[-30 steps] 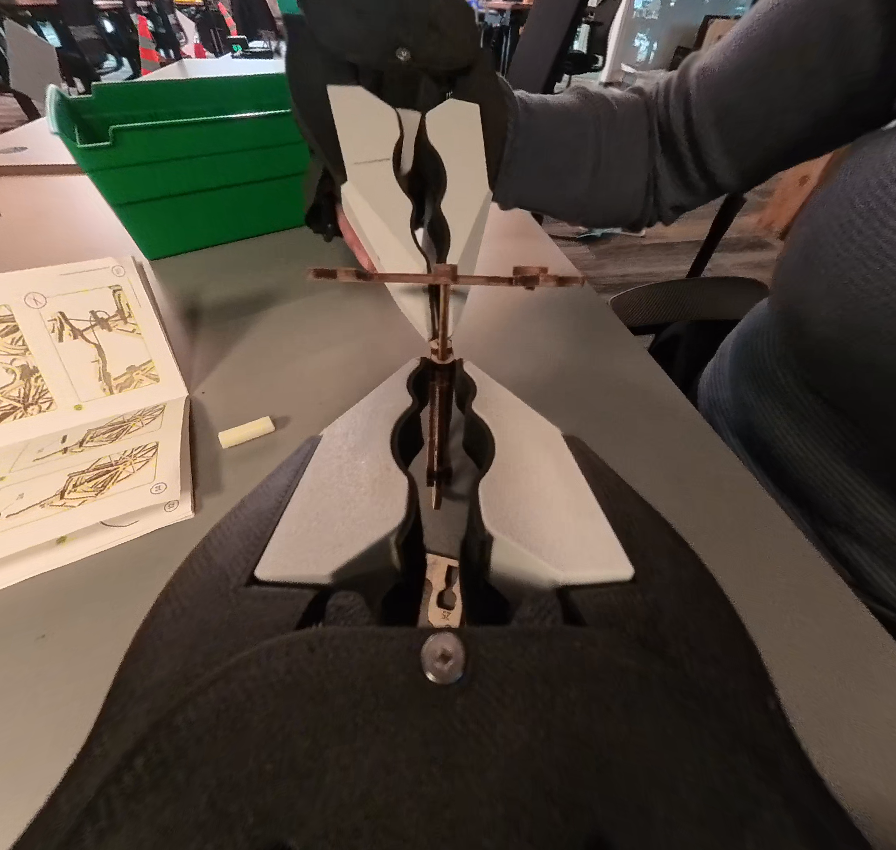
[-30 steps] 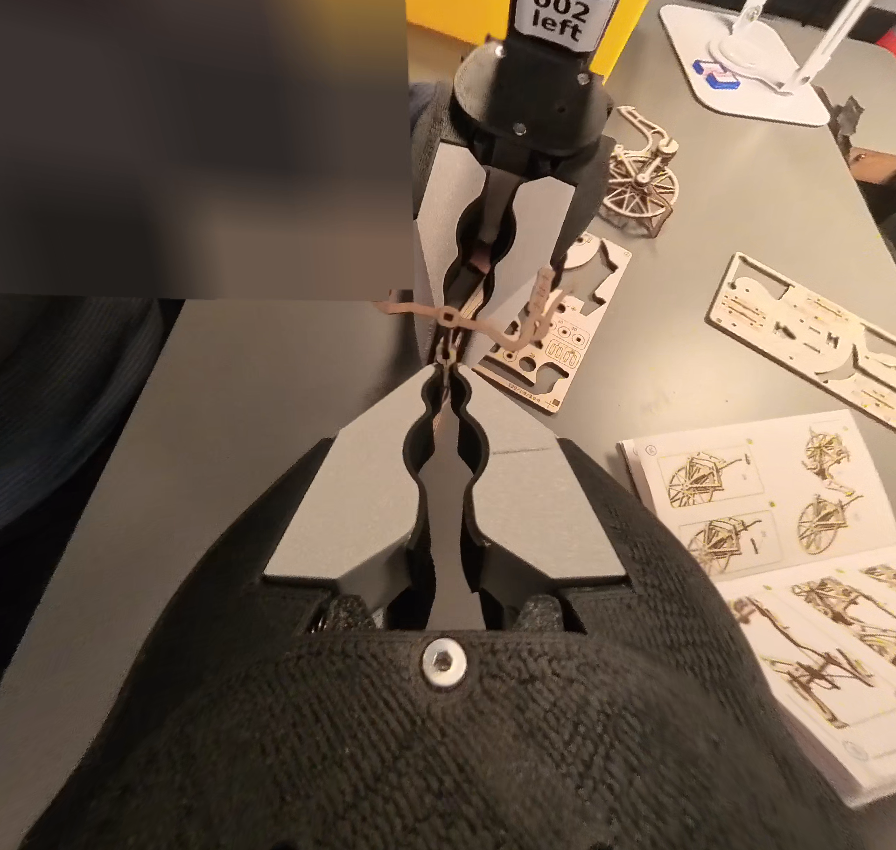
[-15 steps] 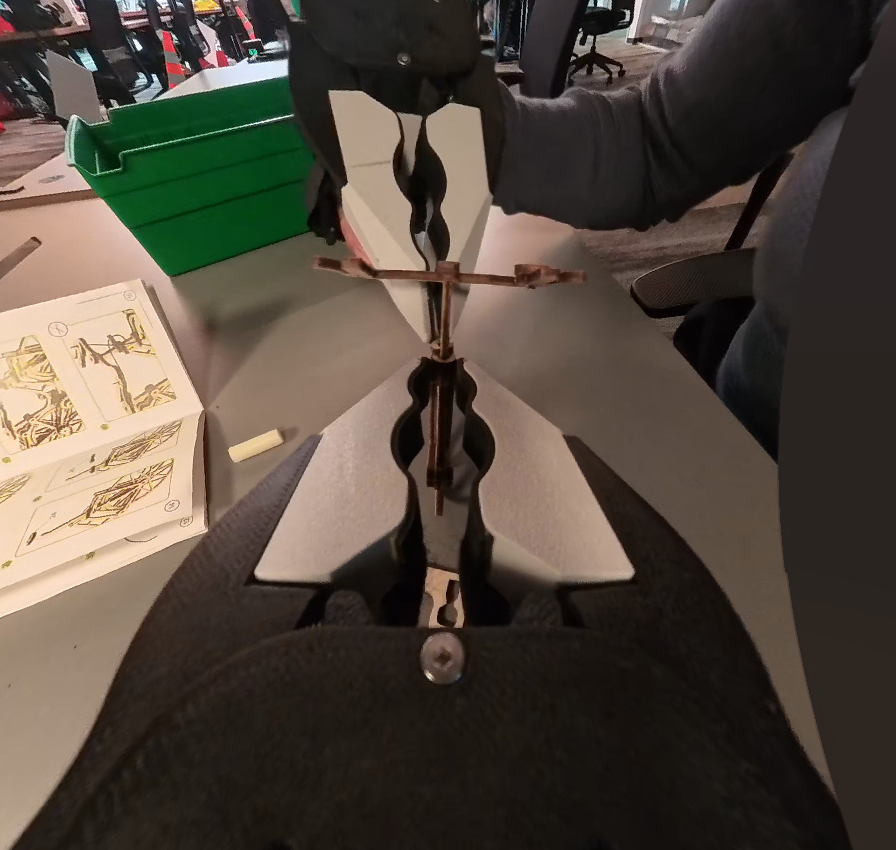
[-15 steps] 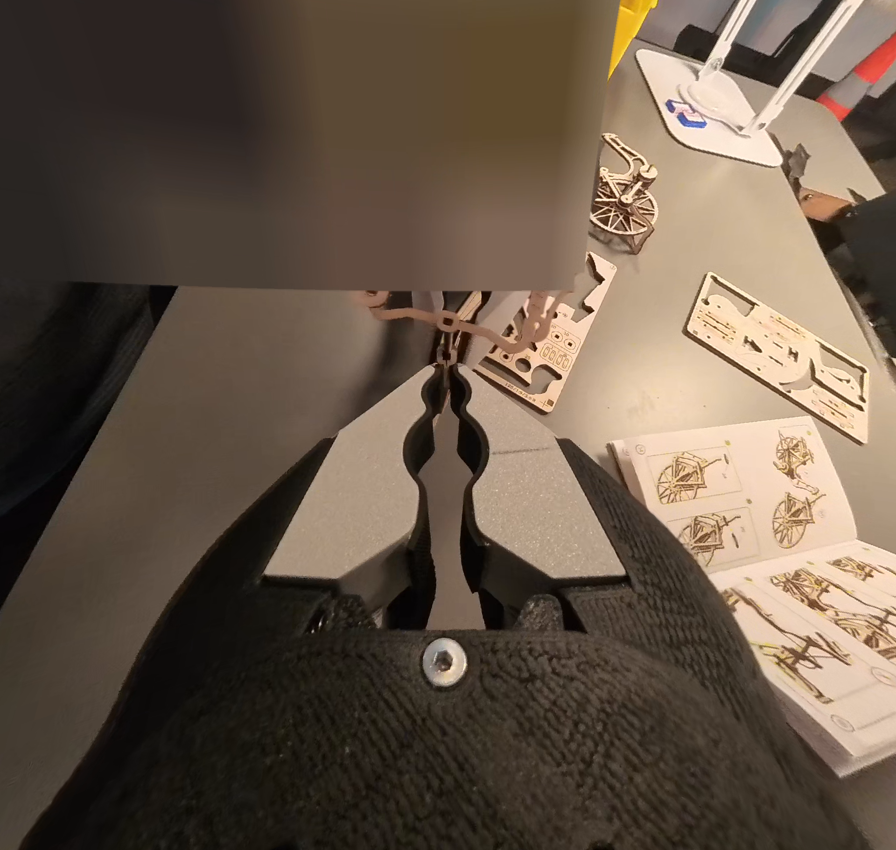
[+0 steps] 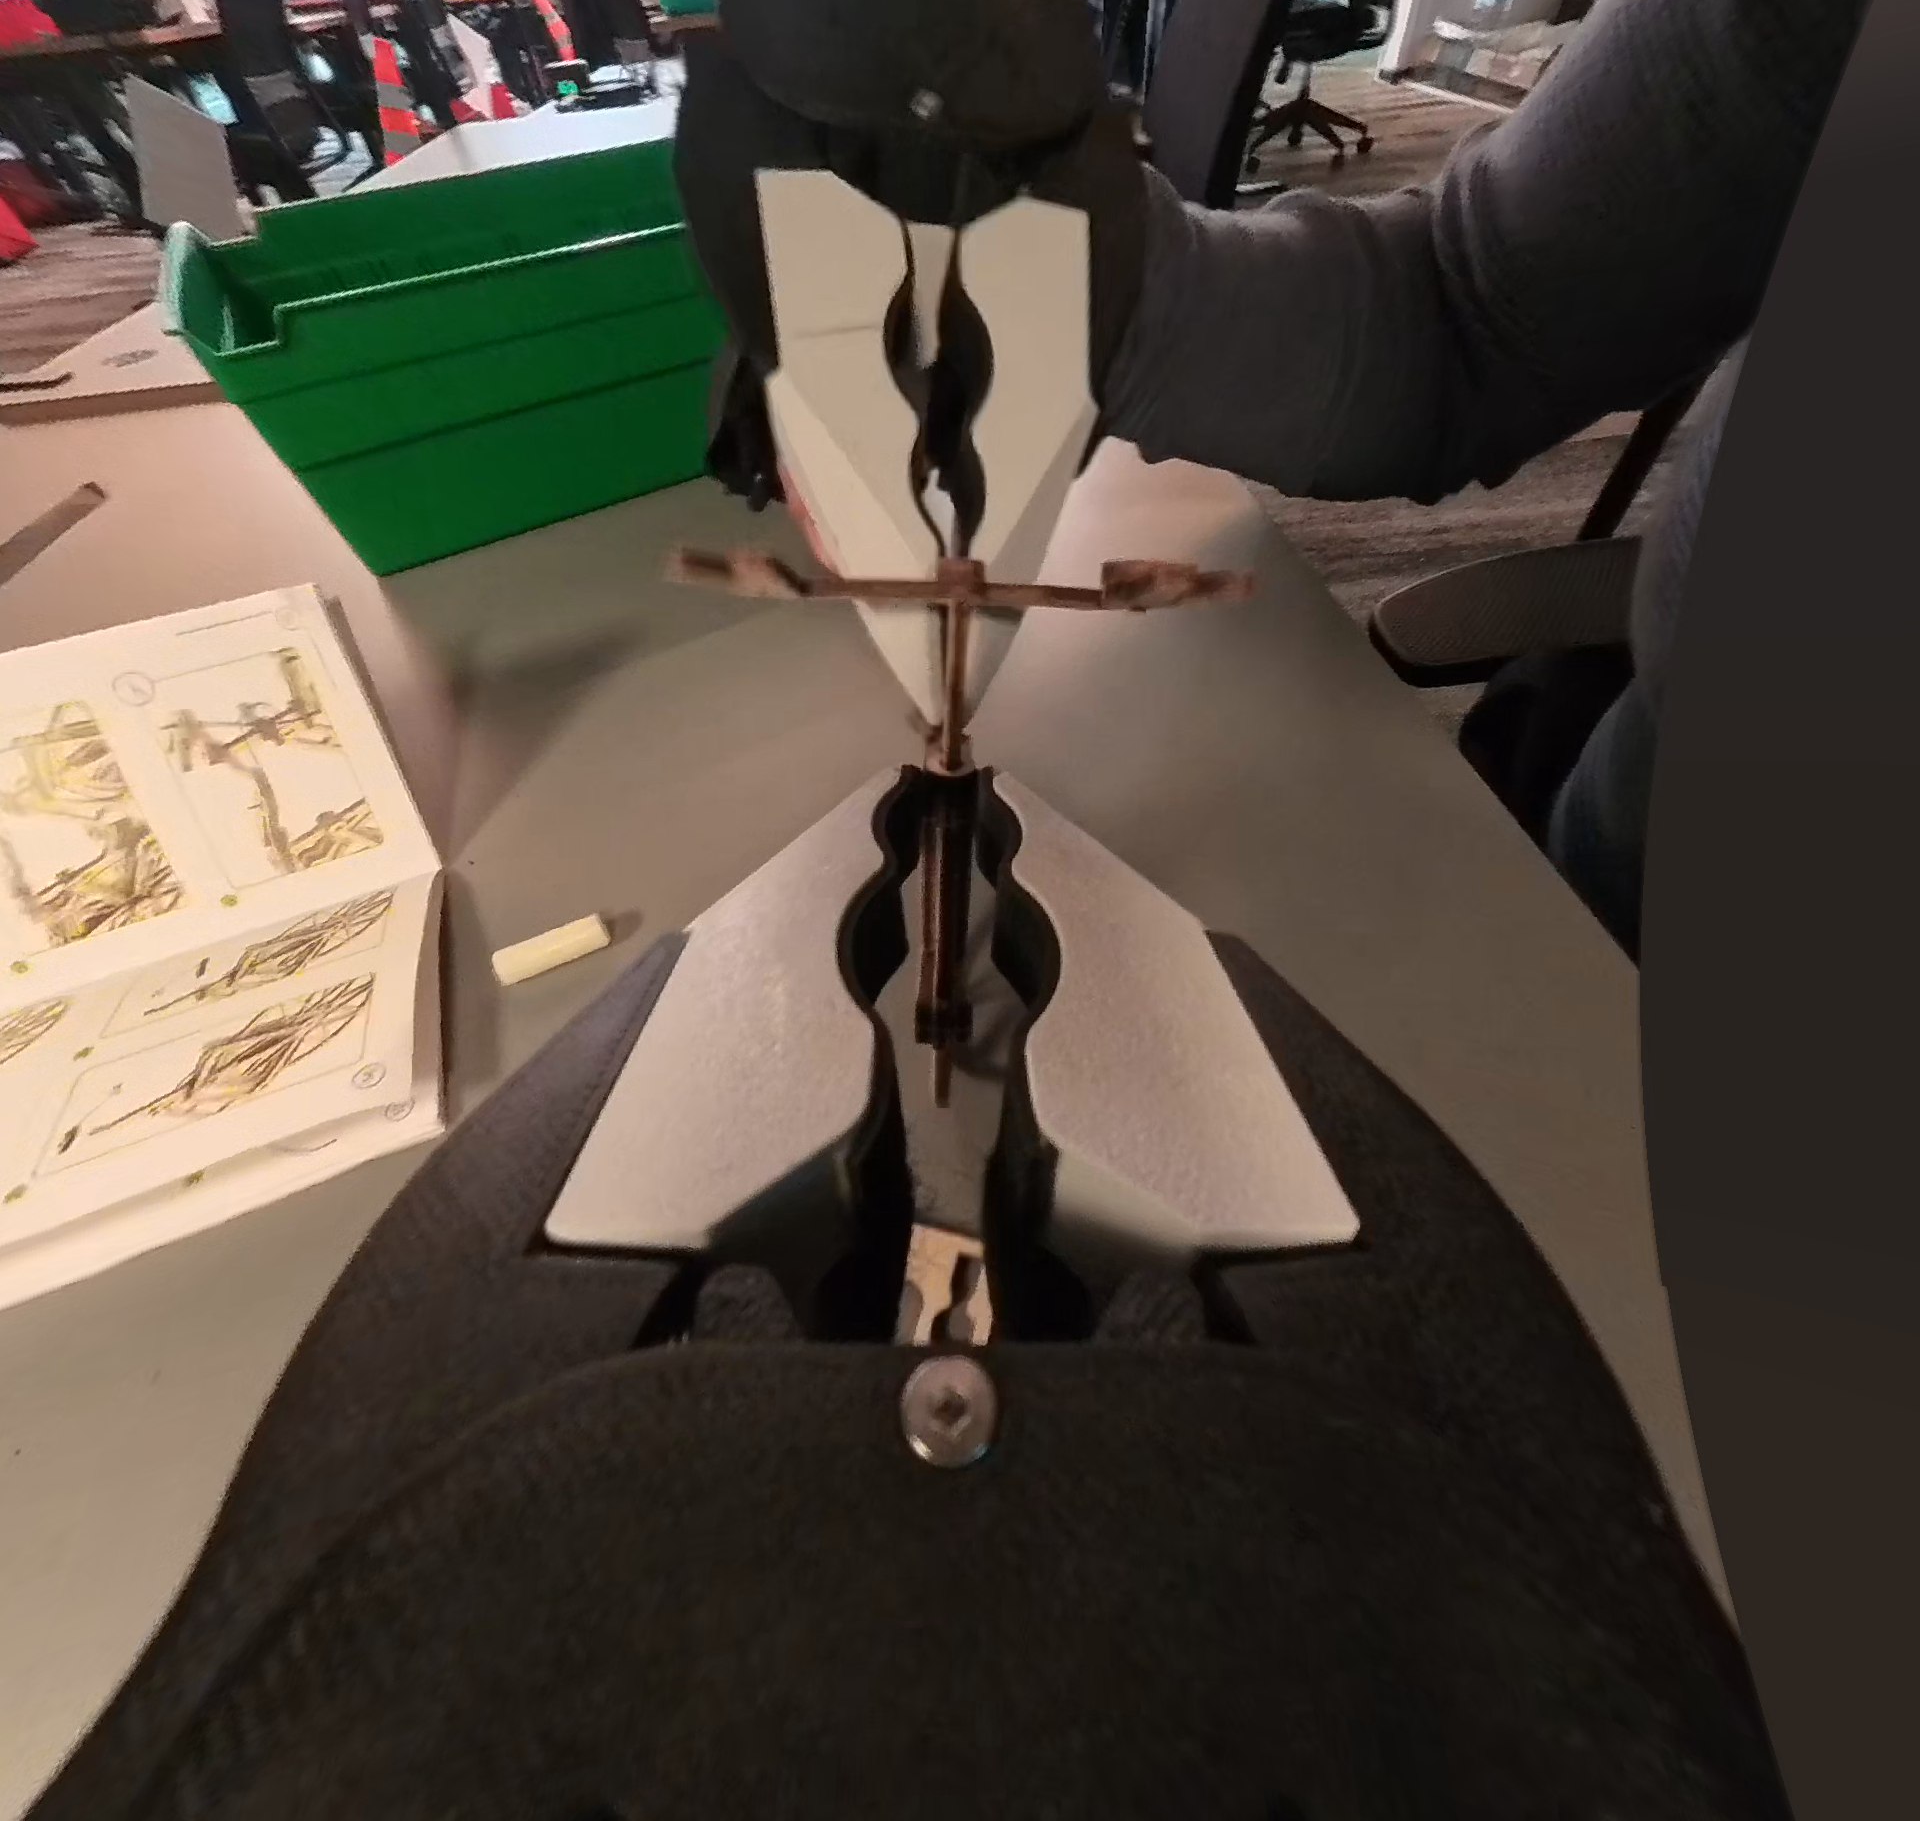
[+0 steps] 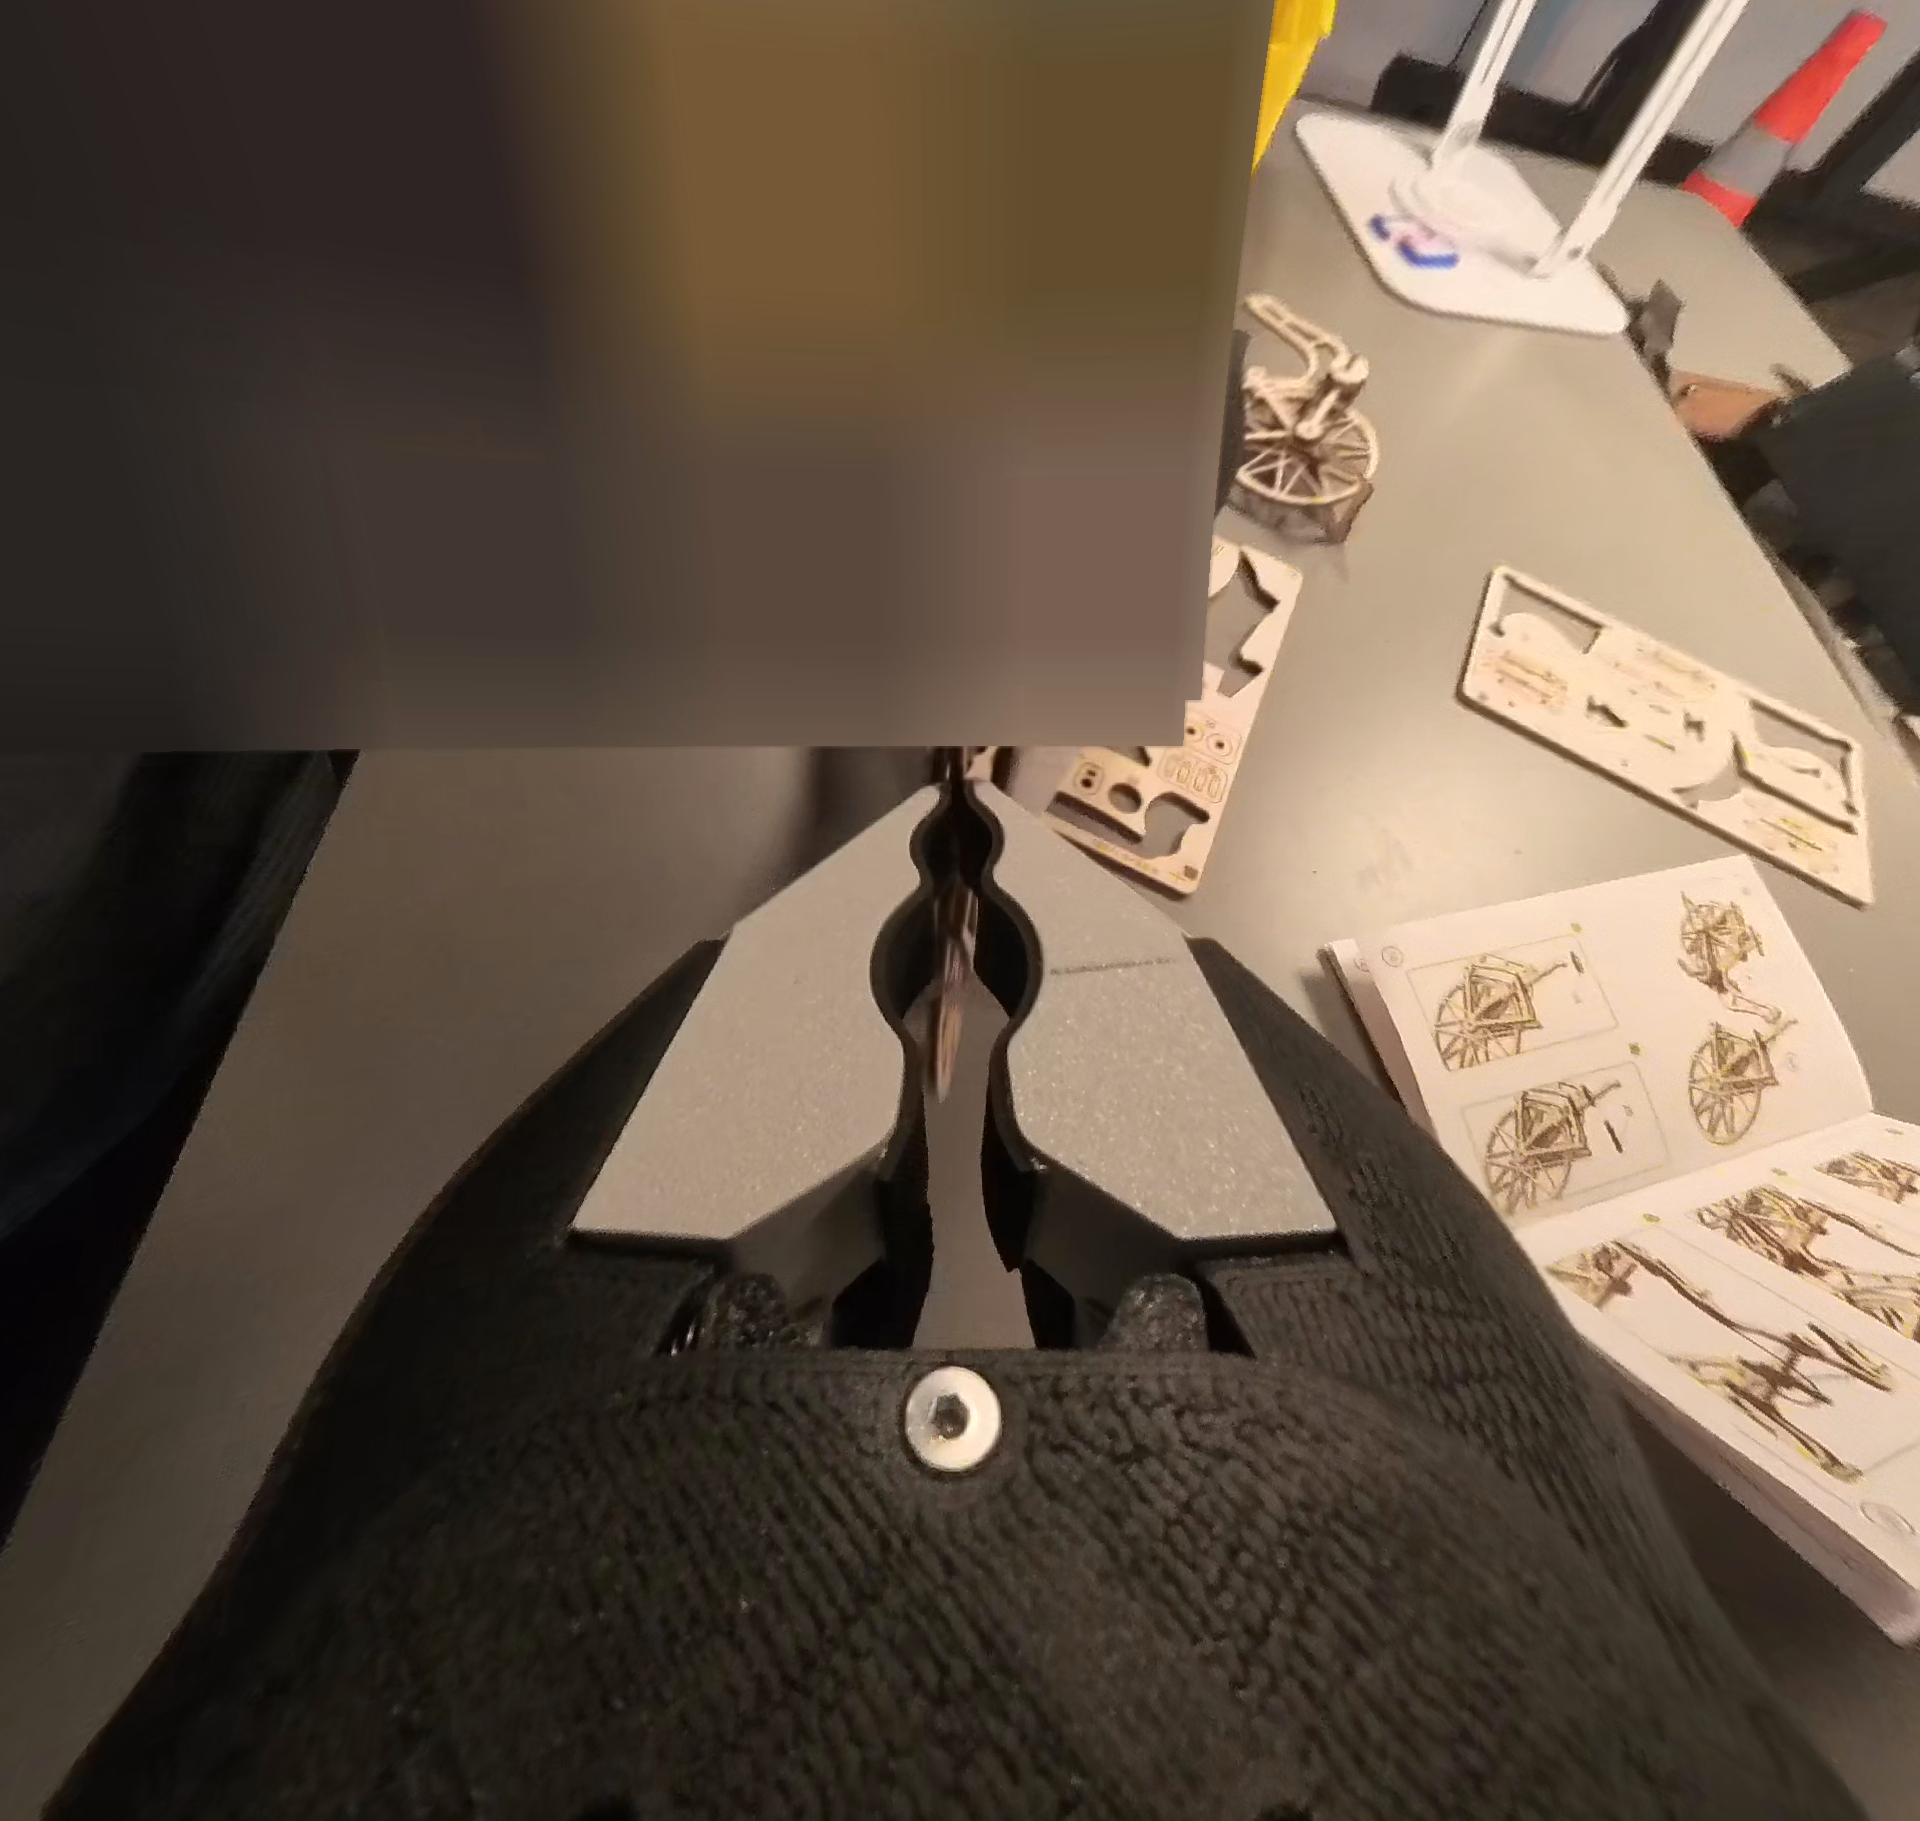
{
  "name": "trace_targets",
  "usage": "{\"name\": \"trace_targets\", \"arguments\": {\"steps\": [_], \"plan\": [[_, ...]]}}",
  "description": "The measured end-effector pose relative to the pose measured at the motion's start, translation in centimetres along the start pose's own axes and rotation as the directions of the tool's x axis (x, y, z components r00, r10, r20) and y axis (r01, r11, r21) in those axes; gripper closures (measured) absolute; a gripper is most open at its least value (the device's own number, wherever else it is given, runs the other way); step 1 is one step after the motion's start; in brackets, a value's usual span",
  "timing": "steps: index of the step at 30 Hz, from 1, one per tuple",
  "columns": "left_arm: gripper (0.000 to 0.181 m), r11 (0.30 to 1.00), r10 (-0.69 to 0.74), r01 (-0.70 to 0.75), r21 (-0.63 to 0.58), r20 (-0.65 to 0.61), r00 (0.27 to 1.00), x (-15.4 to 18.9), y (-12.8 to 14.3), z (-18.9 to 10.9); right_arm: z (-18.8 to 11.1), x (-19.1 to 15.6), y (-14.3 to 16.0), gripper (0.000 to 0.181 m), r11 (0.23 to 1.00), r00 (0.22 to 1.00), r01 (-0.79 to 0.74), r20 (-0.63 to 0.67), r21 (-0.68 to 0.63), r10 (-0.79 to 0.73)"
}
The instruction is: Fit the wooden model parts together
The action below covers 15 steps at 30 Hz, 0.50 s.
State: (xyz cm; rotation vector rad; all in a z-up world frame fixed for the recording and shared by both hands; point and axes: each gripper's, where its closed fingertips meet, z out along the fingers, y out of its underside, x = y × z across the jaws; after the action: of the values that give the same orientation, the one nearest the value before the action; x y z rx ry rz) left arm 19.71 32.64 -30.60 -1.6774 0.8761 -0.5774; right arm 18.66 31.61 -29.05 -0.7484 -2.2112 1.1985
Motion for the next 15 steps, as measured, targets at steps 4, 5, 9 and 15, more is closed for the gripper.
{"name": "trace_targets", "arguments": {"steps": [4,5,9,15], "plan": [[0.172,0.996,0.060,-0.059,-0.069,0.006,0.998,0.4,1.3,1.0,0.8,-0.5,0.7,0.181,1.000,1.000,-0.001,0.016,-0.030,0.001],[0.172,0.997,0.037,-0.036,-0.069,0.016,0.999,0.1,1.2,0.8,0.5,-0.2,0.7,0.181,1.000,1.000,-0.016,0.007,-0.013,0.017],[0.172,0.998,0.023,-0.022,-0.054,0.018,1.000,0.0,1.1,1.0,0.0,0.6,1.0,0.181,0.999,0.999,-0.044,-0.026,0.020,0.044],[0.172,0.999,0.000,0.001,-0.047,0.029,1.000,-0.4,1.1,0.6,-1.1,1.1,0.5,0.170,0.997,0.997,-0.066,-0.026,0.051,0.067]]}}
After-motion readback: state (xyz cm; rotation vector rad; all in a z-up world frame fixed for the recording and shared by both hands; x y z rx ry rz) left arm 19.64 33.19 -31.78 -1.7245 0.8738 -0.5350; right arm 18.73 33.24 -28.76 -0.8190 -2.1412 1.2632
